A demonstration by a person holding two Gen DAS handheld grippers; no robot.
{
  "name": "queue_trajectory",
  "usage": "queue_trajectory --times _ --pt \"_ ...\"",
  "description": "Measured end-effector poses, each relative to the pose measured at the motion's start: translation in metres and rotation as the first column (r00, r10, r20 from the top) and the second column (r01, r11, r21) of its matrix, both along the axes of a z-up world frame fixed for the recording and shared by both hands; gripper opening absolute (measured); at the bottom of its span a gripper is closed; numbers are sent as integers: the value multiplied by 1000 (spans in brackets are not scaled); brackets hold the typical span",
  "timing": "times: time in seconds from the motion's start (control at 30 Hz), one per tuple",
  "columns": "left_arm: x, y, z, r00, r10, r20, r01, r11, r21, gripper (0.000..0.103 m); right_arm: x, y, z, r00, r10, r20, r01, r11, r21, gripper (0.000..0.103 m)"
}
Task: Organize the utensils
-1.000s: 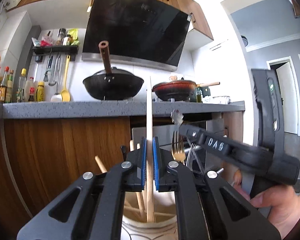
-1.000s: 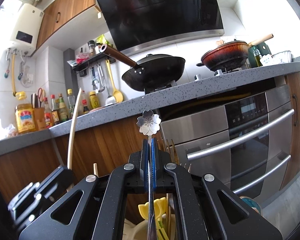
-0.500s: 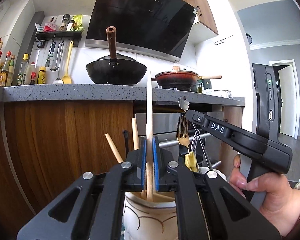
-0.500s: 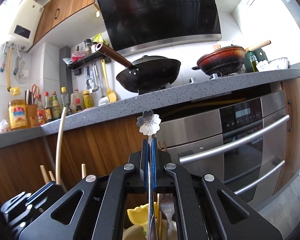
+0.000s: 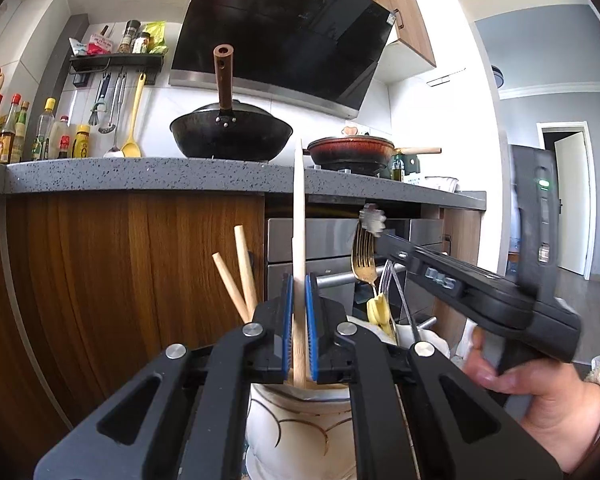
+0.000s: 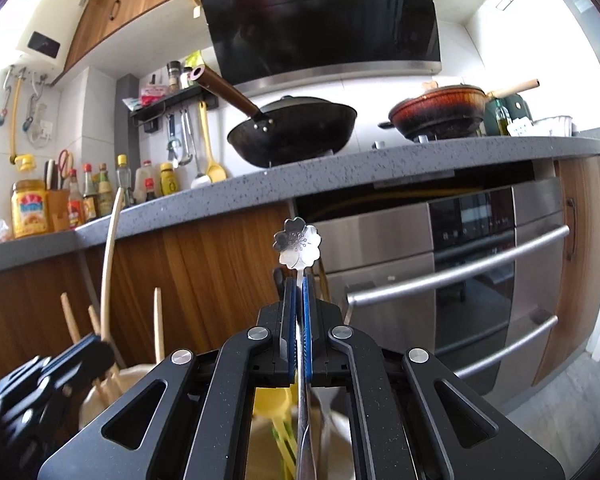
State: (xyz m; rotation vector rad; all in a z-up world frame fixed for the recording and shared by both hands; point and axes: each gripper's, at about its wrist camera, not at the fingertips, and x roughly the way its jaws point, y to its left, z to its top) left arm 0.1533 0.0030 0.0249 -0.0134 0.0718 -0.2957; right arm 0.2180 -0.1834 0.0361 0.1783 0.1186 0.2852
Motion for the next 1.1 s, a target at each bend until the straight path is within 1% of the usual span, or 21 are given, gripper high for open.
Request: queue_trajectory --times 0.07,0.23,0.3,0.4,0.53,0.6,0.73,0.83,0.9,0.97,1.03,1.07,1.1 --pt "-1 3 0 1000 2 -10 -2 1000 0 7 -9 -7 -4 1000 11 -18 -11 1000 4 4" --pt "-8 9 -2 999 7 -33 -7 1000 8 7 -25 -20 -19 994 58 -97 -57 998 19 4" --pt "-13 12 -3 999 9 -35 -9 1000 6 8 -31 -22 -20 993 63 -104 -61 998 19 4" --pt "-18 14 -4 999 8 -38 -8 1000 8 17 -38 -25 -20 990 80 -119 -77 997 30 4" --pt "-23 13 -3 999 7 -47 -6 1000 21 18 -41 -25 -22 987 82 -139 -78 996 32 4" --pt "-28 13 -2 999 4 -48 -3 1000 28 18 -49 -25 -22 986 85 -145 -81 996 32 4" --pt "-44 14 -1 999 2 -54 1 999 43 18 -73 -24 -24 983 93 -160 -94 996 -1 4" --pt "-57 16 -6 995 5 -102 0 999 49 19 -95 -21 -32 971 113 -209 -123 992 -36 4" --pt "-65 18 -13 988 7 -153 1 999 51 20 -104 -19 -38 964 115 -241 -134 989 -67 4" --pt "-71 20 -20 981 6 -193 5 999 54 27 -118 -16 -45 963 103 -249 -134 985 -111 4" --pt "-80 21 -27 978 18 -209 -6 998 57 41 -131 -15 -47 972 73 -222 -112 980 -166 12" --pt "-85 22 -29 978 27 -208 -15 998 58 45 -137 -15 -47 977 64 -206 -102 978 -183 22" --pt "-89 22 -31 978 33 -207 -21 998 58 53 -142 -15 -47 979 60 -192 -97 977 -187 32"
